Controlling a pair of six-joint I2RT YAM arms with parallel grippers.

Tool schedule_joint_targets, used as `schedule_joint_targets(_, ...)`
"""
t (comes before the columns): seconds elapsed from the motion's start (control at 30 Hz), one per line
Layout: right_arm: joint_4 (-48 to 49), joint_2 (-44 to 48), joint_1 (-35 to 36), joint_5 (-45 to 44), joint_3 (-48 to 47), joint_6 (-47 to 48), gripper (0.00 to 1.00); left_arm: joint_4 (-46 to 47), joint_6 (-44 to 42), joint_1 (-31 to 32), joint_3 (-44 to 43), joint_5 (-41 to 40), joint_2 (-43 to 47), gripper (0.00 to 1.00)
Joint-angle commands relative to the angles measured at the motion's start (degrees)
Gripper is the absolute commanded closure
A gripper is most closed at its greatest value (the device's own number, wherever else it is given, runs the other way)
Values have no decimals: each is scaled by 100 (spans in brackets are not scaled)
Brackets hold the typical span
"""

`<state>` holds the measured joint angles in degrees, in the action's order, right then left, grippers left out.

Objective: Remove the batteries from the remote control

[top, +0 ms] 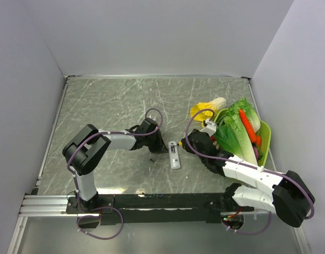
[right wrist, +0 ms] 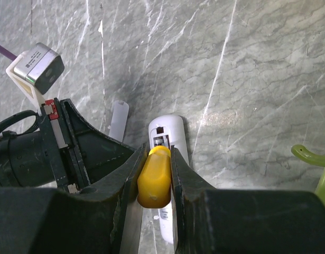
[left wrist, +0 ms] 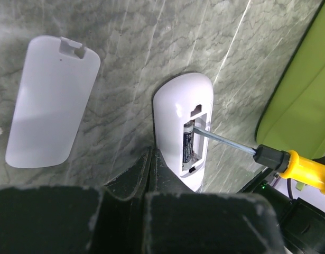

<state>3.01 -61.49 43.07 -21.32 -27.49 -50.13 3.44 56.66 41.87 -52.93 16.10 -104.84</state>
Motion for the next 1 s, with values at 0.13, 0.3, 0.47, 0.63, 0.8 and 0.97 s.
schedule_joint_targets(0.13,43,-47,-70,383,68,-357,100,192,29,41,-33,87,-81,99)
schedule_joint_targets(0.3,51,32,-228,541,200,-313,100,60,-33,41,-148,16,-151,99)
schedule_joint_targets(0.47,244,-91,-457,989,393,-287,100,-19,-68,41,-262,-45,-230,99)
schedule_joint_targets(0.63,481,-345,-756,1612,490,-235,100,-63,-85,41,-306,-72,-265,99)
schedule_joint_targets(0.8,543,-522,-967,1974,454,-102,100,-212,-120,41,-420,-151,-344,99)
schedule_joint_targets(0.97,324,-363,-985,1965,384,21,100,-327,-208,32,-499,-326,-178,99)
